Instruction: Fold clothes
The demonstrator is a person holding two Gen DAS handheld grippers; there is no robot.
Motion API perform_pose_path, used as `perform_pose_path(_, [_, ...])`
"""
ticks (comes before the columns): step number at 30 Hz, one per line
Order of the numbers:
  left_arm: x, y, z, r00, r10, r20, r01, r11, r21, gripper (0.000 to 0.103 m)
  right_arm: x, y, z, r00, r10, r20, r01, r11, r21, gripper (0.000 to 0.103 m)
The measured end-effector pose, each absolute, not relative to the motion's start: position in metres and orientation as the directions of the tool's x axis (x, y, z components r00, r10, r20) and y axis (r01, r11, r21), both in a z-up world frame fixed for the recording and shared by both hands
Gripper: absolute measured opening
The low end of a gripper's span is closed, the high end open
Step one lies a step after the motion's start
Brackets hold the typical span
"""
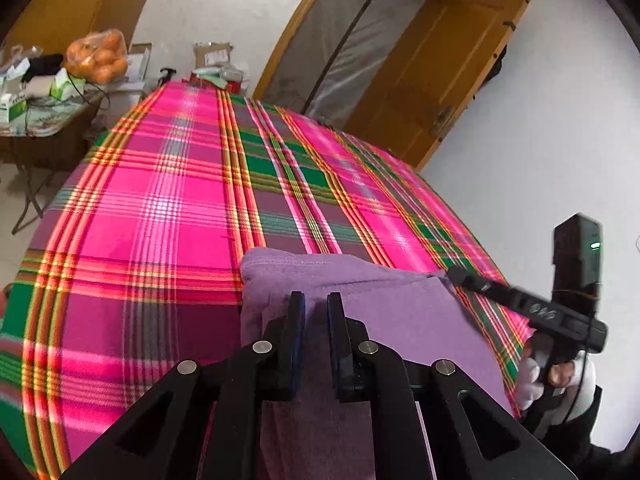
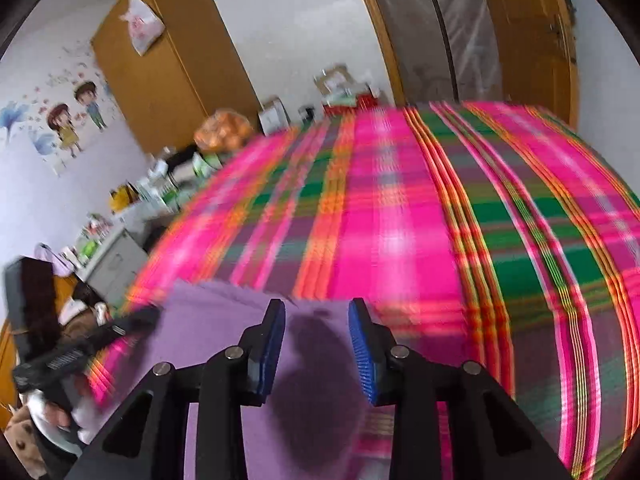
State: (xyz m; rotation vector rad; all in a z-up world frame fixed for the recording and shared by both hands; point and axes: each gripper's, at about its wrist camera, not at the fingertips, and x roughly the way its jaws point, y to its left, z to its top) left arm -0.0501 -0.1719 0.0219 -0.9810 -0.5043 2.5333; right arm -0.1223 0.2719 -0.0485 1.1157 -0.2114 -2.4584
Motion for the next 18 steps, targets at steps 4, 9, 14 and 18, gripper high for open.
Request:
perform_pose_path(4, [-0.058,-0.172,0.018,-0.653,0.491,-0.577,-0.216,-0.851,-0.479,0.011,-0.123,0.277,-0.055,-0.574,-0.459,-0.678,0.319,-0.888,0.331,0.035])
perform_pose_path(9, [-0.042,-0.178,0.023,-0.674,0.486,-0.556,-0.215,-0.849,-0.482,0.011,-0.102,0.284,-0.045,-0.586,-0.497,-0.640,0.331,-0.867,0.372,0.035])
perform_pose_path(14, [0.003,-0.180,0.027,-0.703,0.492,-0.513,-0.232,-0.841,-0.488,0.011,-0.055,0.289,-0.036,-0.598,-0.540,-0.592,0.391,-0.842,0.372,0.035])
perform_pose_path(18, [0.028,-0.177,0.019,-0.705,0.487,-0.516,-0.230,-0.845,-0.483,0.011,-0.025,0.282,-0.041,-0.586,-0.549,-0.596,0.432,-0.834,0.344,0.035])
